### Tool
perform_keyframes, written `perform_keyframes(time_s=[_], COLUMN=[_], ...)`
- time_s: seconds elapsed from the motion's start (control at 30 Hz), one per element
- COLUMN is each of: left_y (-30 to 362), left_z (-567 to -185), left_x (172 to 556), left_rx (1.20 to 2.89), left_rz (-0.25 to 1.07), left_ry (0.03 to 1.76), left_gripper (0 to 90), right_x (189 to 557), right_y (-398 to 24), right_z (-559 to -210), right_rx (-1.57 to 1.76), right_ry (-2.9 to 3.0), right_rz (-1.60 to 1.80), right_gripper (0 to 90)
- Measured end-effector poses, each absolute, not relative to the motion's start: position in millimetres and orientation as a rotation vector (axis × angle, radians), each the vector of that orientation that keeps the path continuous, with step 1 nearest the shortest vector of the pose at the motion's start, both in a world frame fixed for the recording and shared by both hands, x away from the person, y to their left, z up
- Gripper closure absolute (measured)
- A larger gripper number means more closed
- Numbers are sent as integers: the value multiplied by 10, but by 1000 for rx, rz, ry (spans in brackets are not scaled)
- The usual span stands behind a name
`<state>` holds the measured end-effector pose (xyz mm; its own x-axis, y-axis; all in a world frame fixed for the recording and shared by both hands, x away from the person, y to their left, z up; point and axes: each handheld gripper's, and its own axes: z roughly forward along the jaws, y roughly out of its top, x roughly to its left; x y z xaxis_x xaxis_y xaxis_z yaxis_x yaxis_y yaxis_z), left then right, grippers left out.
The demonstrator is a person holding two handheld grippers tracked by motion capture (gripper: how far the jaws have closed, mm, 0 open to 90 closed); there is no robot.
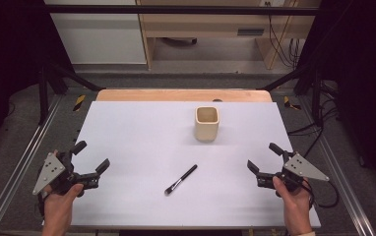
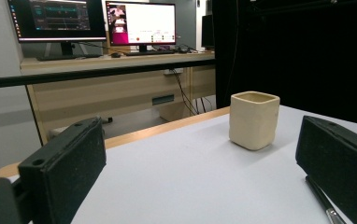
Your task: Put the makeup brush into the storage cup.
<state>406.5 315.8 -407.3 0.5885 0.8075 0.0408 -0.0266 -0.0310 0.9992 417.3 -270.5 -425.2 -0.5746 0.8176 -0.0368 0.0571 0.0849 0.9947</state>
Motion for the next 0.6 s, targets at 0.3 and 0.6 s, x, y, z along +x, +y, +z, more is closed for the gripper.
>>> perform_keyframes(time_s=[0.3,0.6], left_y=[3156,3135], left_z=[-4068,-4068], left_x=[4056,4041], left_rx=[1454,1458], left_rz=[765,760], left_ry=[702,694], left_gripper=[13,15], right_x=[4163,4149], right_y=[-2718,-2730], right_z=[-4257,-4265], right_rx=[869,869], right_ry=[1739,1726], right_rz=[1547,1543], right_gripper=[44,41])
